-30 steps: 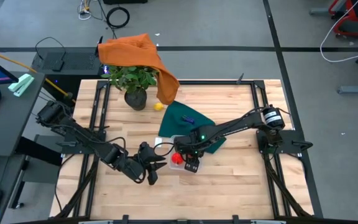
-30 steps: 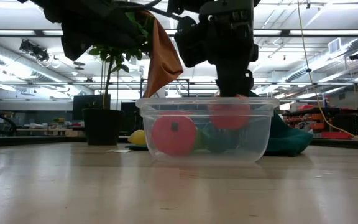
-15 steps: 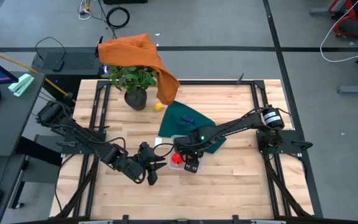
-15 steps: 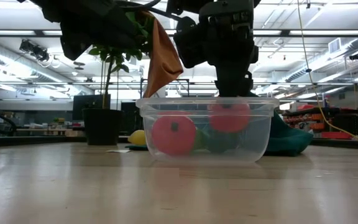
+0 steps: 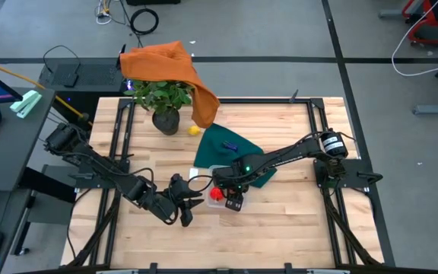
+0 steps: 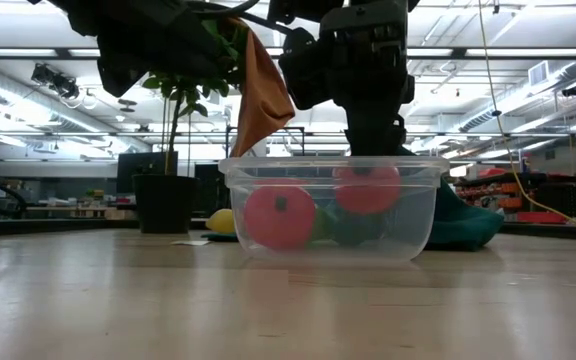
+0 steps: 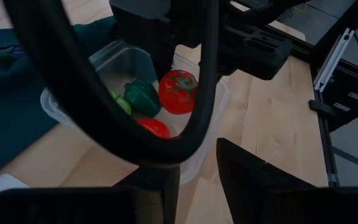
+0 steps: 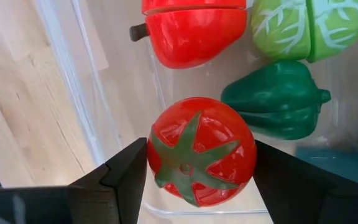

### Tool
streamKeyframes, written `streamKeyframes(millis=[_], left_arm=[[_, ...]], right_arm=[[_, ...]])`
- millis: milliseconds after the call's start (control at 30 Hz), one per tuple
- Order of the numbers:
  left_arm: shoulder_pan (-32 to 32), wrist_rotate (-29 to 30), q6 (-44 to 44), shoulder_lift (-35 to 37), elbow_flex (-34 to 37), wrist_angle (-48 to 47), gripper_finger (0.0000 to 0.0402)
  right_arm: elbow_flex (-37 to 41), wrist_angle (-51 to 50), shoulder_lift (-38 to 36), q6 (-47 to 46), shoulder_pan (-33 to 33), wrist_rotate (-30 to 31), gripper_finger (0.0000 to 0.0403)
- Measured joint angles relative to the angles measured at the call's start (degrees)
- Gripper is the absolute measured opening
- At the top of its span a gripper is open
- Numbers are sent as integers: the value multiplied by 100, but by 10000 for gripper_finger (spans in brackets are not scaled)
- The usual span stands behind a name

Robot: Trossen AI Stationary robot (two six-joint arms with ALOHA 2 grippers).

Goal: Pick and placing Produce into tupperware
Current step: Put the tomato into the transparent basket

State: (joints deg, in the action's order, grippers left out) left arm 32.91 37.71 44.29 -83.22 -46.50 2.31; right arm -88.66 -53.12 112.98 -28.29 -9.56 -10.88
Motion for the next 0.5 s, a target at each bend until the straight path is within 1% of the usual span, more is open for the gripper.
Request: streamKeyframes(millis=[300,500], left_arm=[[0,0,2,0,0,0,116],[0,0,2,0,0,0,111]], right_arm=[[0,-2,-1,-56,0,-43,230],[0,-4,-3,-164,0,-10,230]])
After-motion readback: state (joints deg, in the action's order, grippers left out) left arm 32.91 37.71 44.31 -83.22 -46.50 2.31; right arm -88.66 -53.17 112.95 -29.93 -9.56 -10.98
